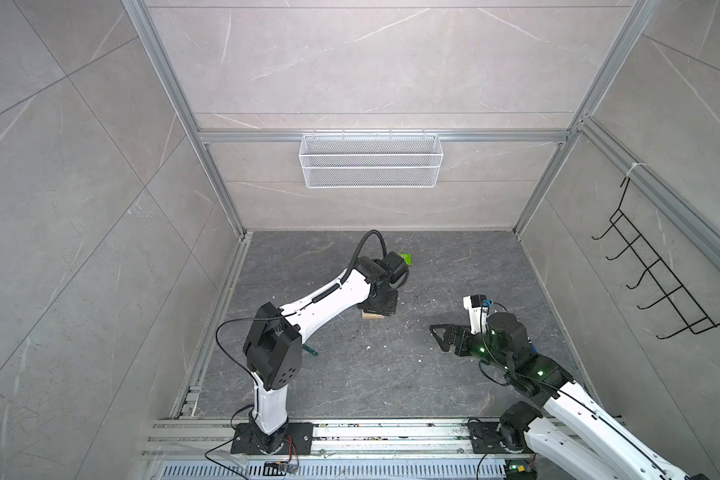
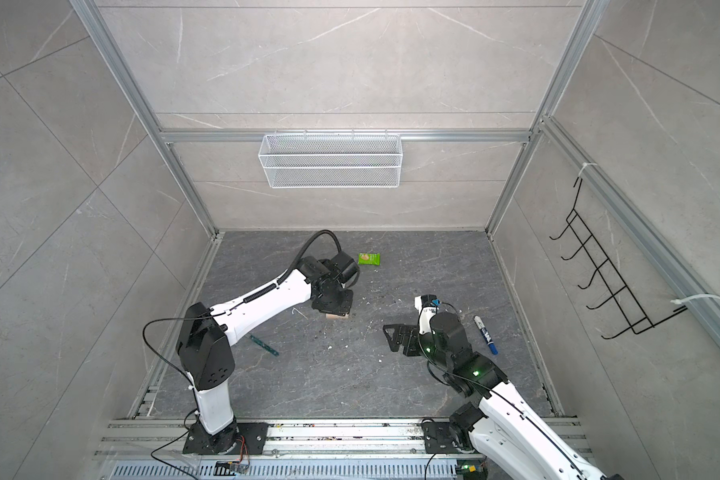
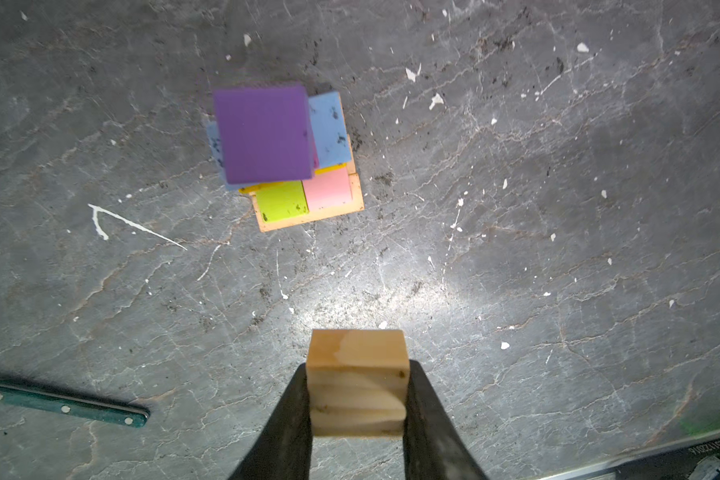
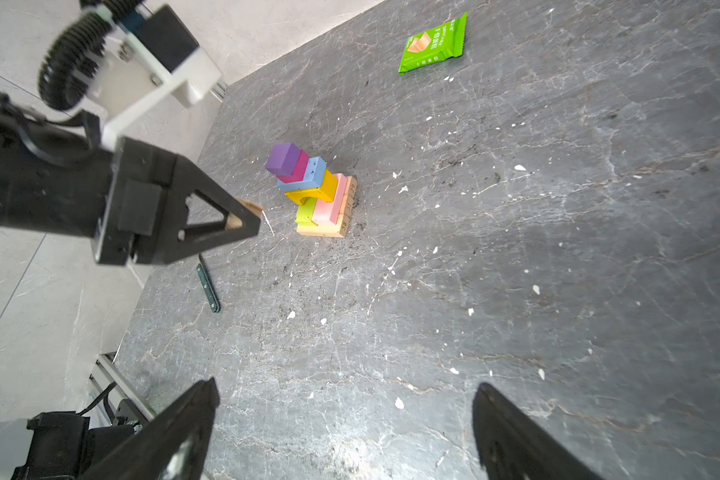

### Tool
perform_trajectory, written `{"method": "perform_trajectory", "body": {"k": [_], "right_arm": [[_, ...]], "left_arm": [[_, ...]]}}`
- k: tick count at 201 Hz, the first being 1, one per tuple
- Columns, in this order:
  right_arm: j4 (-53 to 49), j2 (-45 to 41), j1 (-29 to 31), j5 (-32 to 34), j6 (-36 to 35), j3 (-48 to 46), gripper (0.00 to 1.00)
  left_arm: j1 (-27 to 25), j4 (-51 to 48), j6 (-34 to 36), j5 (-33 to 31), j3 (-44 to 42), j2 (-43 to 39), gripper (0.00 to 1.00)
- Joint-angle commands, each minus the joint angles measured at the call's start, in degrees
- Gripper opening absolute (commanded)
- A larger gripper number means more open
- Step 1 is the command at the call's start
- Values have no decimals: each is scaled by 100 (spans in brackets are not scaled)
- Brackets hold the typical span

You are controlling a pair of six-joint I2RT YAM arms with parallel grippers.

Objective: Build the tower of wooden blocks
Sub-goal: 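Lift the wood cube and carry it above the stack with the left gripper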

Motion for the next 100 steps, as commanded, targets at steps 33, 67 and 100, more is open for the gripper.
{"method": "perform_trajectory", "body": {"k": [33,67,100], "right_arm": [[3,108,19,-109,-117,127,97],[-31,116,17,-99,-148,167,97],[-54,126,17,-88,-156,189,96]], "left_arm": [[392,-218,528,-53,525,-127,16],[602,-194,710,67,760,25,17],[705,-157,861,89,933,221,17]]}}
